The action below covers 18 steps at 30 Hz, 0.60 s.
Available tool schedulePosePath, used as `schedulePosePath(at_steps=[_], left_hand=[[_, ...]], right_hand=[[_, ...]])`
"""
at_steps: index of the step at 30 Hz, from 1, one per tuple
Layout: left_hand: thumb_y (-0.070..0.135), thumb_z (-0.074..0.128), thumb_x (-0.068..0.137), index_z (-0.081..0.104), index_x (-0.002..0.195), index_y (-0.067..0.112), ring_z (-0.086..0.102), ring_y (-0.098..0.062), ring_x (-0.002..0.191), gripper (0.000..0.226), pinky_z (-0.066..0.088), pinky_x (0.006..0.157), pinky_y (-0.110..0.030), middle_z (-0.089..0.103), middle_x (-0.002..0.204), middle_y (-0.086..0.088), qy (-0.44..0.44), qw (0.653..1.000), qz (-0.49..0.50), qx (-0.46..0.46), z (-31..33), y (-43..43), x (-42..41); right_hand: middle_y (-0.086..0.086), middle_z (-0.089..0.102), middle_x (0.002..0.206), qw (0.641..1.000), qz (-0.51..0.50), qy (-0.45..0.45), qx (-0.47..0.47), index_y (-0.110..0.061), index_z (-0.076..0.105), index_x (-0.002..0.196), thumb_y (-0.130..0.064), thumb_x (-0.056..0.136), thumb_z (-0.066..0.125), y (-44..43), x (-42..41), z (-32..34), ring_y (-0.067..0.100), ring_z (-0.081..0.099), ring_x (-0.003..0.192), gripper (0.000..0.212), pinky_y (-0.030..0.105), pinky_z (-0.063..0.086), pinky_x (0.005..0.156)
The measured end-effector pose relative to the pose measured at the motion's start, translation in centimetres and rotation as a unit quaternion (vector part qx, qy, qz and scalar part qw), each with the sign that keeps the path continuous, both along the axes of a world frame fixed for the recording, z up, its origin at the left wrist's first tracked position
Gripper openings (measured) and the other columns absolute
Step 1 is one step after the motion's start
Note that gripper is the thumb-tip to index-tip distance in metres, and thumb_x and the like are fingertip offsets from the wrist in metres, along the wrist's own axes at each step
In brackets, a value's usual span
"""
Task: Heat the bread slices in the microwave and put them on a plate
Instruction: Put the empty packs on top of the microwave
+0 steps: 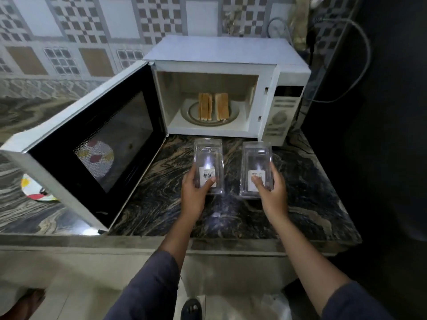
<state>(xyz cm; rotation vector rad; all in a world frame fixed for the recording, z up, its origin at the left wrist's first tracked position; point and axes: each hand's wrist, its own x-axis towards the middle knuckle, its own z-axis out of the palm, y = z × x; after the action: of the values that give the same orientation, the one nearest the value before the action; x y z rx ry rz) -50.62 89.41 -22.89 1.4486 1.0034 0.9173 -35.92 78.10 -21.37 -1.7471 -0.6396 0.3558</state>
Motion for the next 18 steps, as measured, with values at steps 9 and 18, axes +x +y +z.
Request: schedulePosePath(at_steps=[9,18], left_hand=[[0.03,0.075,0.076,0.041,0.14,0.02,0.043,-0.017,0.13,0.073,0.041,0.107,-0.044,0.041,0.142,-0.003,-0.093,0.991,0.018,0.094,12.3,3.6,2.6],[0.023,0.066,0.085,0.031,0.143,0.013,0.047,-0.021,0.126,0.069,0.041,0.102,-0.034,0.043,0.143,-0.009,-0.052,0.994,-0.02,0.096,22.7,13.7,8.6]], right_hand=[[-0.01,0.036,0.142,0.984,0.036,-0.068,0.159,-0.024,0.035,0.142,-0.029,0.086,0.066,2.9,2.5,12.0,0.006,0.033,0.134,0.064,0.032,0.03,0.113],[0.0,0.049,0.137,0.981,0.006,-0.082,0.175,-0.018,0.044,0.136,-0.032,0.082,0.069,13.6,10.3,22.4,0.018,0.05,0.124,0.061,0.03,0.051,0.092]])
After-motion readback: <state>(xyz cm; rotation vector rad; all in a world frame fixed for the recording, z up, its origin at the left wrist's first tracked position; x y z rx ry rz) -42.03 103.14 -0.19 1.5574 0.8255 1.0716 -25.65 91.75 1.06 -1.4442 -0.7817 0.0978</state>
